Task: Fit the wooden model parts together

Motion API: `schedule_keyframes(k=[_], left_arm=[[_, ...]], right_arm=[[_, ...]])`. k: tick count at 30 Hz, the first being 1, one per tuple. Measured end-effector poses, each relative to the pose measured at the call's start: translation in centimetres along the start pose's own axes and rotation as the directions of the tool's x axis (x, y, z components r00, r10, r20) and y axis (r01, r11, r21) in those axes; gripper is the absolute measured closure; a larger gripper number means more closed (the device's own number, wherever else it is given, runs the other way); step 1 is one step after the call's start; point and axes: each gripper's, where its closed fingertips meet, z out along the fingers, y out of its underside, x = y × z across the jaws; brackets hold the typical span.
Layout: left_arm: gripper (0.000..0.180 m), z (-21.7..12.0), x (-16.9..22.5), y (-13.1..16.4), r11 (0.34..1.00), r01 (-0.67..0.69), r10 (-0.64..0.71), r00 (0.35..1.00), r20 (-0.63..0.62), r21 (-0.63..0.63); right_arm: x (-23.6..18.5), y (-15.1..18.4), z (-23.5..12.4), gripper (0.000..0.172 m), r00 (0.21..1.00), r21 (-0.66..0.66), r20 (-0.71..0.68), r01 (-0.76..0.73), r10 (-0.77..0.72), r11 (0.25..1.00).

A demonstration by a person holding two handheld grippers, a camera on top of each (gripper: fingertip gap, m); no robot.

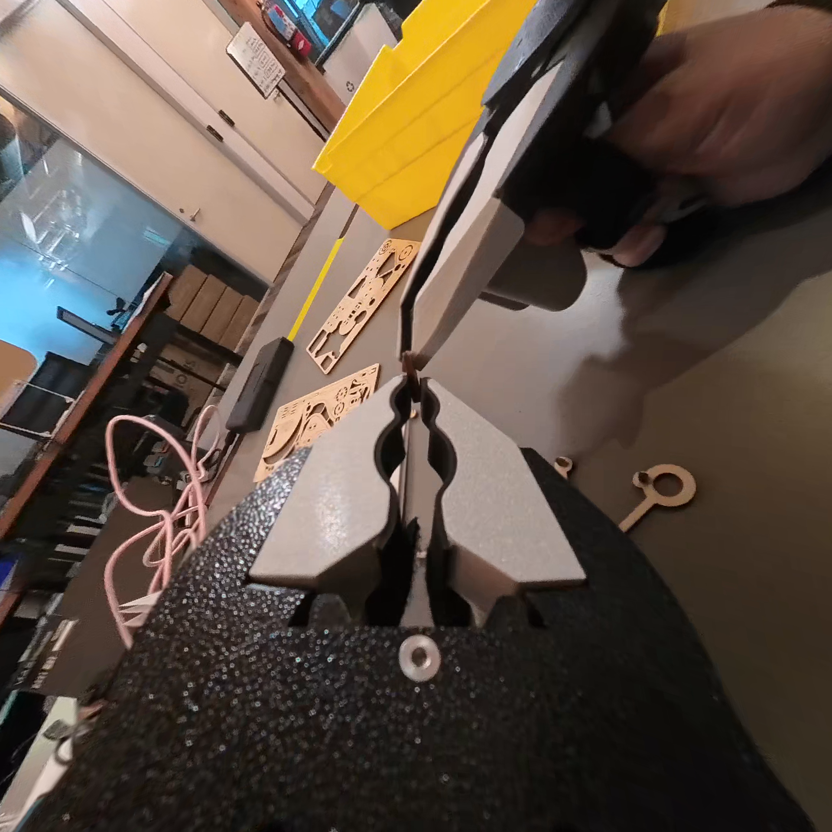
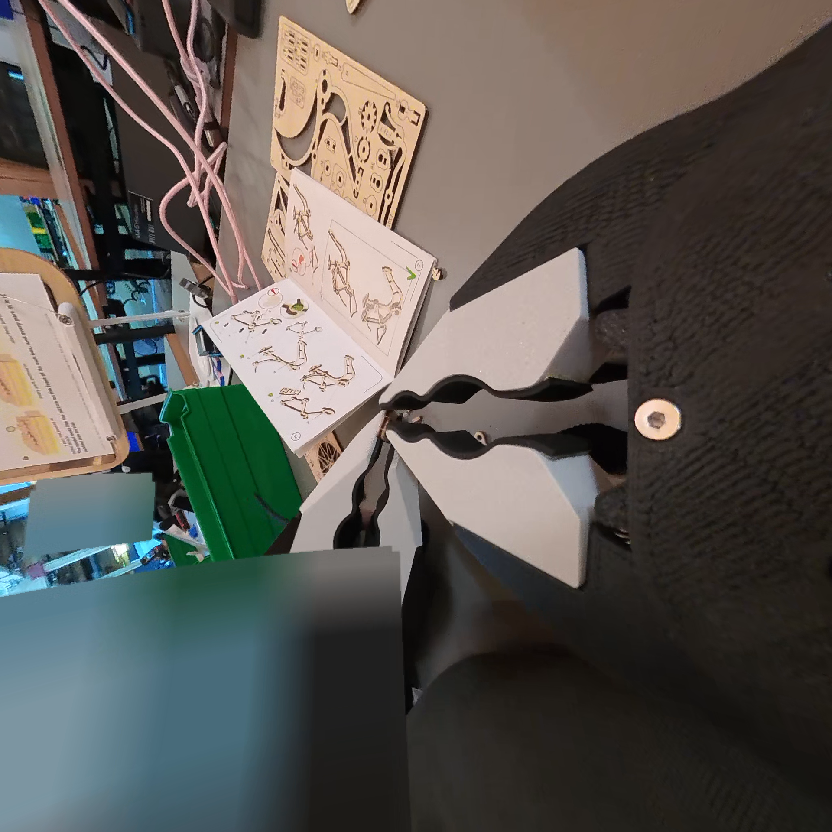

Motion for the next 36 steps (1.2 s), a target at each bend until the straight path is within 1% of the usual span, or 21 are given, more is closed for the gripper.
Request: schedule_keyframes(k=[2,4,6,7,8,9,10,13,16,17,18,21,23,26,30,34,35,36], left_arm=[[0.179,-0.1,0.0,-0.3,0.997,0.069,-0.068,0.997,-0.046,0.037],[0.179,-0.3,0.2,-0.6,0.983,0.166,-0.157,0.981,-0.114,0.076],[0.179,-0.4,0.4,-0.9,0.939,0.329,-0.302,0.927,-0.223,0.098],[0.179,-0.5,0.5,-1.1,0.896,0.434,-0.393,0.872,-0.291,0.091],[0.179,-0.5,0.7,-1.2,0.839,0.539,-0.483,0.798,-0.359,0.070],[0.180,-0.6,0.8,-1.3,0.788,0.613,-0.543,0.732,-0.410,0.050],[0.179,-0.6,0.8,-1.3,0.749,0.662,-0.582,0.681,-0.444,0.033],[0.179,-0.6,0.9,-1.5,0.674,0.739,-0.645,0.586,-0.491,-0.003],[0.179,-0.6,0.8,-1.5,0.531,0.844,-0.726,0.410,-0.552,-0.071],[0.179,-0.5,0.9,-1.3,0.514,0.854,-0.737,0.389,-0.553,-0.084],[0.179,-0.4,0.9,-1.2,0.517,0.852,-0.737,0.393,-0.550,-0.085],[0.180,-0.3,1.0,-1.0,0.574,0.816,-0.720,0.465,-0.515,-0.066],[0.180,-0.3,1.0,-1.0,0.572,0.818,-0.724,0.463,-0.511,-0.069],[0.179,-0.3,0.9,-1.0,0.553,0.830,-0.736,0.445,-0.510,-0.073],[0.180,-0.2,1.0,-0.8,0.548,0.832,-0.744,0.440,-0.503,-0.082],[0.180,-0.1,1.1,-0.6,0.570,0.817,-0.742,0.466,-0.481,-0.089],[0.179,0.0,1.2,-0.4,0.580,0.809,-0.742,0.479,-0.469,-0.093],[0.179,0.2,1.3,-0.2,0.603,0.792,-0.738,0.507,-0.445,-0.098]], right_arm=[[-0.2,-0.2,-0.1,0.169,0.999,0.013,0.030,0.015,-0.015,1.000],[-0.5,-0.4,-0.3,0.168,0.997,0.015,0.048,0.065,-0.066,0.998],[-0.5,-0.5,-0.4,0.163,0.985,0.011,0.019,0.174,-0.174,0.985],[-0.5,-0.5,-0.4,0.162,0.973,0.008,0.002,0.229,-0.229,0.973],[-0.6,-0.5,-0.4,0.162,0.965,0.000,-0.009,0.263,-0.263,0.965],[-0.6,-0.5,-0.4,0.162,0.960,-0.006,-0.016,0.281,-0.281,0.960],[-0.6,-0.5,-0.5,0.162,0.959,-0.009,-0.017,0.283,-0.284,0.959],[-0.7,-0.5,-0.5,0.165,0.981,0.005,0.026,0.193,-0.193,0.981],[-0.6,-0.6,-0.4,0.168,0.993,0.021,0.059,0.102,-0.103,0.995],[-0.4,-0.4,-0.3,0.167,0.993,0.007,0.053,0.102,-0.102,0.995],[-0.4,-0.3,-0.3,0.167,0.993,-0.002,0.047,0.113,-0.113,0.994],[-0.3,-0.1,-0.3,0.167,0.984,-0.023,0.013,0.178,-0.177,0.984],[-0.3,-0.2,-0.3,0.167,0.977,-0.028,0.001,0.212,-0.212,0.977],[-0.4,-0.2,-0.3,0.167,0.978,-0.026,0.006,0.208,-0.208,0.978],[-0.2,-0.3,-0.4,0.167,0.974,-0.028,-0.012,0.228,-0.228,0.973],[0.0,0.1,-0.3,0.167,0.953,-0.072,-0.047,0.297,-0.300,0.952],[0.2,0.2,-0.3,0.167,0.947,-0.089,-0.064,0.310,-0.316,0.947],[0.5,0.4,-0.2,0.166,0.940,-0.110,-0.084,0.320,-0.330,0.941]])
